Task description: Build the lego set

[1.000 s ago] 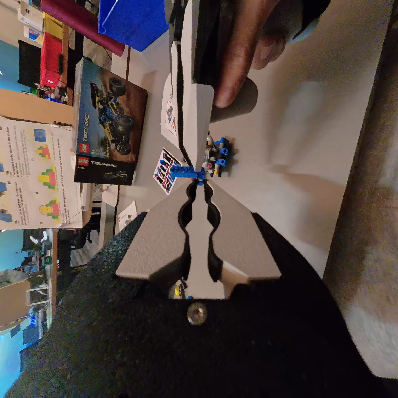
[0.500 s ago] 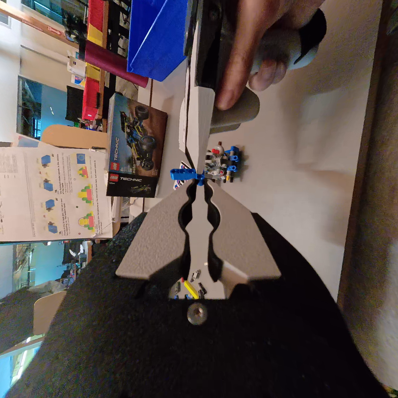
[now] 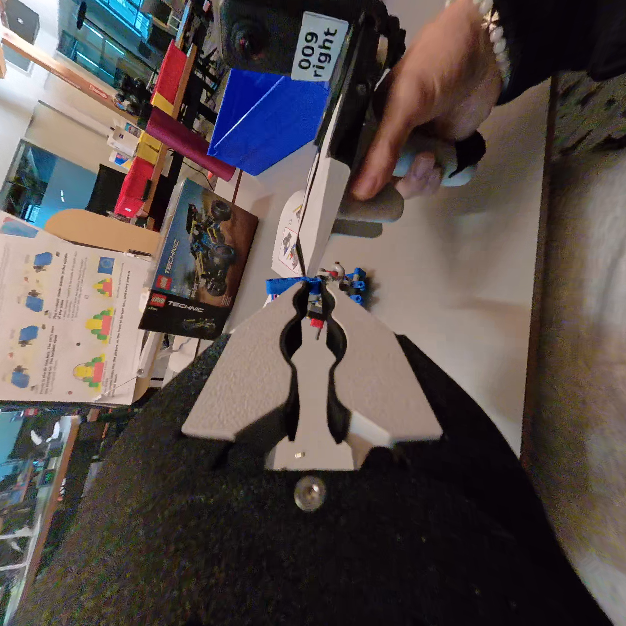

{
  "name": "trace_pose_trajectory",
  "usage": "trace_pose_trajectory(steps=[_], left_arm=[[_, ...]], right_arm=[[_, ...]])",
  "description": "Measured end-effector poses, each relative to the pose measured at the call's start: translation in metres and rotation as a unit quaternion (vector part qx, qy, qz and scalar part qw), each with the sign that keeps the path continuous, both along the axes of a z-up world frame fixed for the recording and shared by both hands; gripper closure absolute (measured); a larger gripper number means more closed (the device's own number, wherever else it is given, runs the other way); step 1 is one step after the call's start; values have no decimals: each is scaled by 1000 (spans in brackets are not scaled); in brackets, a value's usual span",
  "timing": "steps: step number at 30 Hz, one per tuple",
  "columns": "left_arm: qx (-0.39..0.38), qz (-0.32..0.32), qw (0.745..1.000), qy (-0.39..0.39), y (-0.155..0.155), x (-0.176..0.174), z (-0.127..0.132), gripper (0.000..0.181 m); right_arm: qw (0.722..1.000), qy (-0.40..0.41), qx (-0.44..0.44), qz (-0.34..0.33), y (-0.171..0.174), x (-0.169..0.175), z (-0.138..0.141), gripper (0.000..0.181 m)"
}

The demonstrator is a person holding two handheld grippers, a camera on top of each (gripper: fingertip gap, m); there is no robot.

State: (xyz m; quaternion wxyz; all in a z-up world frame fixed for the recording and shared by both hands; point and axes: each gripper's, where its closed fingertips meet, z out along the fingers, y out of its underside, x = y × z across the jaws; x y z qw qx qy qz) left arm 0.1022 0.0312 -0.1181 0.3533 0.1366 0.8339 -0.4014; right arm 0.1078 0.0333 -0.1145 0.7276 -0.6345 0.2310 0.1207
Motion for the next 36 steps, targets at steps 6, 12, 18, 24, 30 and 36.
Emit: trace_pose_trajectory(steps=[6,12,18,24,30,36], left_arm=[[43,2,999,-29,3,3,-2,177],[79,6,994,-69,-1,4,-5,177],[-22,-32,999,-13,-4,-6,10,177],[-104,-52,993,20,-5,-8,24,176],[-205,-55,968,134,-3,-6,40,169],[-318,-32,865,387,4,7,36,168]], right_arm=[[999,8,-39,-3,-1,3,-8,170],[1000,16,-7,5,3,1,-3,169],[998,16,49,38,0,-7,11,173],[990,52,118,62,-1,-9,22,173],[985,55,155,58,-6,-6,30,174],[984,41,160,67,-4,-11,33,174]])
